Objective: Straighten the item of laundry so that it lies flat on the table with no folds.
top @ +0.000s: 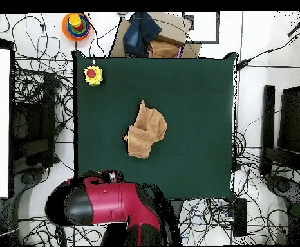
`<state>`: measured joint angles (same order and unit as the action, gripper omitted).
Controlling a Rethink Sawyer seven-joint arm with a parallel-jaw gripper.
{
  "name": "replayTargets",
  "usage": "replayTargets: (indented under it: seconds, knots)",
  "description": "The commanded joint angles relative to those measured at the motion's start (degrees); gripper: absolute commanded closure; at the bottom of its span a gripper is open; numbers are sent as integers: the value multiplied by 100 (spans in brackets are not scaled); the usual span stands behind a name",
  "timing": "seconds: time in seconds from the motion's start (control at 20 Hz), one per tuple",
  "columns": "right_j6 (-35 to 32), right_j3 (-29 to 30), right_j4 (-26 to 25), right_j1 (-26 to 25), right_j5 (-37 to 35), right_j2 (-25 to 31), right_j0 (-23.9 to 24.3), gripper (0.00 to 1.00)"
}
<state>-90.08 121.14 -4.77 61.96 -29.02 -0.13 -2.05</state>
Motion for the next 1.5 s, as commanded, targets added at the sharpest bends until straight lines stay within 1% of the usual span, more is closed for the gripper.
replayTargets:
  seconds: [0.05, 0.25, 0.4, 1.25, 1.35, 1.5]
  knots:
    - [-967, 159, -429, -790, 667, -131, 50, 100]
    - [-958, 126, -448, -826, 689, -183, -1, 100]
    - [-845, 151, -410, -819, 693, -119, 44, 100]
    - [-724, 83, -404, -869, 600, -86, 93, 100]
    - [-692, 63, -372, -879, 752, 25, 147, 100]
    - [-675, 19, -426, -881, 640, -34, 91, 100]
